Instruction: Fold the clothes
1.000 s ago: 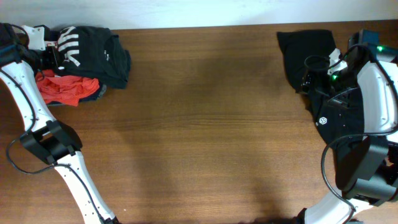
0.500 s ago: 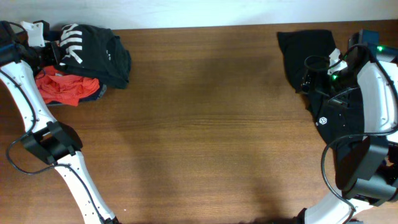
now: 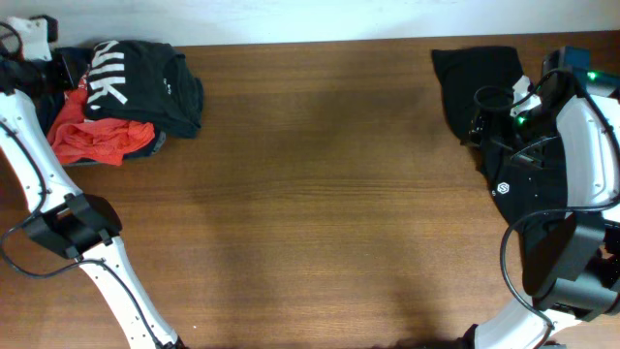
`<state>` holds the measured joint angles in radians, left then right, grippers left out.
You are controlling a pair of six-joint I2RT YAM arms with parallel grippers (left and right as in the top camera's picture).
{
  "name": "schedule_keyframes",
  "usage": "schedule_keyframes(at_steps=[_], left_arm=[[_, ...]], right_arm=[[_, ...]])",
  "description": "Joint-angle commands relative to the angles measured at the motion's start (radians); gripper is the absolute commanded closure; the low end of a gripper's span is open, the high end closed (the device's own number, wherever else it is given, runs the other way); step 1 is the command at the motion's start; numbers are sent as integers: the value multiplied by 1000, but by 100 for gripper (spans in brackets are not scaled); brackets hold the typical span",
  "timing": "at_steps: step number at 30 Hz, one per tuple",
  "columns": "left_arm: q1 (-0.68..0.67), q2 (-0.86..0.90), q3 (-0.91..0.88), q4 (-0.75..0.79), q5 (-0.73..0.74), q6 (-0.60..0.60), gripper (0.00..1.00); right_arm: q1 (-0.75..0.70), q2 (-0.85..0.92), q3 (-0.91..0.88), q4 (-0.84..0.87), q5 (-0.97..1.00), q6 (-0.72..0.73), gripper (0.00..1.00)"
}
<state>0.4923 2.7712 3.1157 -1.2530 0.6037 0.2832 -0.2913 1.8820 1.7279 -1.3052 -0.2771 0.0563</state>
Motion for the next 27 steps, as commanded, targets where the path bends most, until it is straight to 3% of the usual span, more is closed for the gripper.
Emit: schedule_keyframes(at_steps=[1, 6, 11, 19, 27], left_arm=[[5, -62, 23, -5, -6, -10, 95], [10, -62, 23, -10, -9, -10, 95], [-8, -62, 20, -74, -8, 17, 86], [-128, -72, 21, -175, -9, 77, 83], [-418, -74, 21, -268, -335, 100, 76]], right_arm=[[3, -22, 15, -1, -2, 4, 1], [3, -22, 15, -1, -2, 4, 1], [3, -22, 15, 3, -3, 4, 1], [4, -22, 15, 47, -37, 4, 1], [3, -8, 15, 121, -36, 0, 1]])
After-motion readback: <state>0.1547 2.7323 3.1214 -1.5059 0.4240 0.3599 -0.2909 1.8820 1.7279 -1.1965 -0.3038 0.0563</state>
